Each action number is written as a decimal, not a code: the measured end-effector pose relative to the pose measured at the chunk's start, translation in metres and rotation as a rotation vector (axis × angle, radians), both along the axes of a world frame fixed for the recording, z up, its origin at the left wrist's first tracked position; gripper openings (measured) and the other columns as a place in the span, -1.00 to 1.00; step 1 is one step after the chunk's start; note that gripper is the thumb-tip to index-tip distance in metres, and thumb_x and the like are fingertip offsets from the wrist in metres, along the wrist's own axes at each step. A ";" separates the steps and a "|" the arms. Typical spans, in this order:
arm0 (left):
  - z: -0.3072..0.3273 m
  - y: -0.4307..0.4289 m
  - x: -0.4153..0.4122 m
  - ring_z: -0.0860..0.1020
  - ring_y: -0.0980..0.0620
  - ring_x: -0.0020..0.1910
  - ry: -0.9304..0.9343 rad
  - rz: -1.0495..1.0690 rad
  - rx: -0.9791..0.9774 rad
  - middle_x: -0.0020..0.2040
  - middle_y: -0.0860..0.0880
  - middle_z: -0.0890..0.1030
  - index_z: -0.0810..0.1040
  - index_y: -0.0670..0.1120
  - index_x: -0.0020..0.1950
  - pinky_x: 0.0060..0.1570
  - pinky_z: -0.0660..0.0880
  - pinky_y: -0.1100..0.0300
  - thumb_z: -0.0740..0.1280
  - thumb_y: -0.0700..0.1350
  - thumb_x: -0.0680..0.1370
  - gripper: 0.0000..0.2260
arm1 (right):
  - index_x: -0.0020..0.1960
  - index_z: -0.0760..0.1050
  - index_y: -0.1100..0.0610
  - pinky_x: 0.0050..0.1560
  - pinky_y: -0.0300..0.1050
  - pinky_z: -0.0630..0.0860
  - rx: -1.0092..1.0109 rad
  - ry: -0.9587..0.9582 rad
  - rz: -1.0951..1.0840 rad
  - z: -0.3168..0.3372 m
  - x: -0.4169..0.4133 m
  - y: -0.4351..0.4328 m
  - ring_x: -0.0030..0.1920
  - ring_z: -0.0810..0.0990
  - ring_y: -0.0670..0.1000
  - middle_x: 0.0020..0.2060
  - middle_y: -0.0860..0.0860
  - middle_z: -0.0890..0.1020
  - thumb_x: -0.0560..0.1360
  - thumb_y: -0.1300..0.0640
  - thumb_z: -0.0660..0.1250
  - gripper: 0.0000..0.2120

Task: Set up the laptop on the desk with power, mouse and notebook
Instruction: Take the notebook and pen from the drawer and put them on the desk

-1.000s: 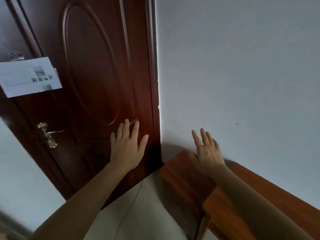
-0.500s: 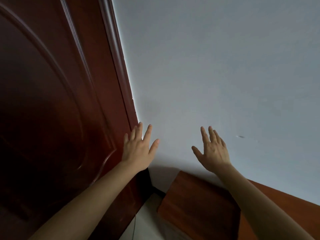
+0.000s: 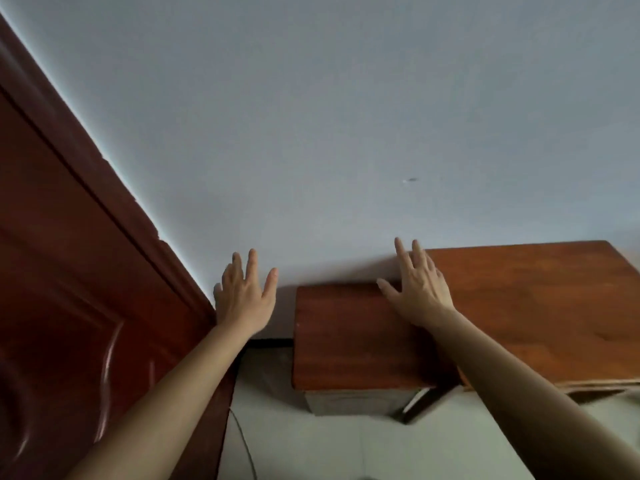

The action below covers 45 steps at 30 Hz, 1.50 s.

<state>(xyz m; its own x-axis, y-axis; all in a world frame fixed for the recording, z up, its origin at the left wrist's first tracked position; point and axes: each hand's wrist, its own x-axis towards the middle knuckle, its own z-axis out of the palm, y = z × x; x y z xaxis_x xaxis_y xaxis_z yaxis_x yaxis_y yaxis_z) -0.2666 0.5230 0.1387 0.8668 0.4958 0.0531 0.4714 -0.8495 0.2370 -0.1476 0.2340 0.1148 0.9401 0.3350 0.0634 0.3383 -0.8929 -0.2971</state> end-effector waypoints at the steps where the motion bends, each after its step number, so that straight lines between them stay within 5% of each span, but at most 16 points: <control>1: -0.017 0.003 0.002 0.11 -0.21 0.56 0.031 -0.042 -0.029 0.62 -0.20 0.03 -0.01 -0.02 0.62 0.47 0.17 -0.18 -0.05 0.26 0.64 -0.38 | 0.62 -0.21 -0.04 0.48 0.15 0.22 -0.024 0.049 -0.058 -0.015 -0.012 -0.006 0.58 0.07 0.20 0.61 0.19 -0.01 0.53 -0.29 0.24 -0.11; 12: -0.211 -0.020 -0.034 0.05 -0.15 0.59 0.243 0.047 -0.467 0.62 -0.17 0.05 -0.04 -0.14 0.62 0.51 0.08 -0.06 0.04 0.33 0.59 -0.23 | 0.62 -0.25 0.03 0.44 0.11 0.27 0.110 0.463 -0.374 -0.185 -0.107 -0.047 0.58 0.10 0.16 0.62 0.11 0.00 0.52 -0.30 0.27 -0.05; 22: -0.411 -0.084 -0.040 0.05 -0.07 0.59 -0.143 0.409 -0.848 0.62 -0.17 0.04 -0.11 -0.12 0.61 0.52 0.04 0.05 0.13 0.42 0.49 -0.08 | 0.63 -0.13 0.05 0.49 0.13 0.25 0.437 0.652 -0.558 -0.396 -0.131 -0.080 0.53 0.22 0.13 0.56 0.08 0.18 0.55 -0.01 0.37 -0.13; 26: -0.456 -0.093 -0.041 0.35 -0.08 0.47 -0.335 0.373 -0.906 0.56 -0.19 0.21 -0.26 0.14 0.57 0.47 0.28 -0.10 0.23 0.50 0.39 -0.01 | 0.56 0.13 -0.06 0.37 0.19 0.44 0.709 0.650 -0.696 -0.453 -0.113 -0.085 0.34 0.45 -0.02 0.29 -0.15 0.42 0.52 0.20 0.38 -0.28; 31: -0.487 -0.090 -0.036 0.53 -0.04 0.31 -0.512 0.290 -0.881 0.54 -0.28 0.20 -0.31 0.08 0.56 0.34 0.46 -0.06 0.39 0.30 0.47 0.00 | 0.44 0.28 0.00 0.02 -0.20 0.56 0.910 0.607 -0.769 -0.509 -0.083 -0.093 0.04 0.63 -0.23 0.05 -0.19 0.65 0.43 0.36 0.36 -0.35; 34: -0.507 -0.094 -0.041 0.50 0.15 0.32 -0.589 0.311 -0.888 0.53 -0.19 0.24 -0.32 -0.07 0.57 0.20 0.48 0.32 0.39 0.24 0.50 0.02 | 0.48 0.21 0.10 -0.06 -0.38 0.54 0.928 0.655 -0.775 -0.525 -0.078 -0.097 0.10 0.62 -0.19 0.13 -0.09 0.64 0.40 0.48 0.34 -0.27; 37: -0.513 -0.097 -0.043 0.46 0.30 0.27 -0.471 0.345 -1.009 0.42 0.01 0.40 0.08 0.02 0.52 0.34 0.42 0.15 0.22 0.37 0.46 -0.23 | 0.45 0.24 0.07 -0.12 -0.42 0.52 0.907 0.697 -0.752 -0.534 -0.078 -0.100 0.02 0.63 -0.26 -0.04 -0.29 0.66 0.40 0.52 0.33 -0.27; 39: -0.521 -0.096 -0.045 0.44 0.32 0.21 -0.354 0.350 -1.039 0.23 0.25 0.40 0.30 0.20 0.22 0.42 0.35 -0.09 0.11 0.43 0.40 -0.50 | 0.42 0.28 0.06 -0.19 -0.46 0.50 0.902 0.697 -0.759 -0.538 -0.076 -0.103 -0.07 0.63 -0.31 -0.09 -0.26 0.65 0.42 0.53 0.27 -0.33; 42: -0.527 -0.092 -0.044 0.41 0.44 0.09 -0.301 0.344 -1.057 0.08 0.34 0.35 0.30 0.26 0.03 0.40 0.36 -0.14 0.09 0.46 0.37 -0.61 | 0.39 0.30 0.03 -0.18 -0.35 0.52 0.937 0.716 -0.777 -0.541 -0.069 -0.106 -0.01 0.62 -0.13 -0.02 -0.12 0.59 0.42 0.48 0.26 -0.37; 45: -0.526 -0.095 -0.047 0.39 0.49 0.13 -0.287 0.326 -1.156 0.15 0.41 0.31 0.29 0.33 0.11 0.39 0.38 -0.14 0.11 0.45 0.37 -0.61 | 0.42 0.29 0.02 -0.07 -0.18 0.49 0.959 0.741 -0.768 -0.543 -0.067 -0.104 0.11 0.54 0.04 0.07 0.00 0.56 0.42 0.43 0.30 -0.35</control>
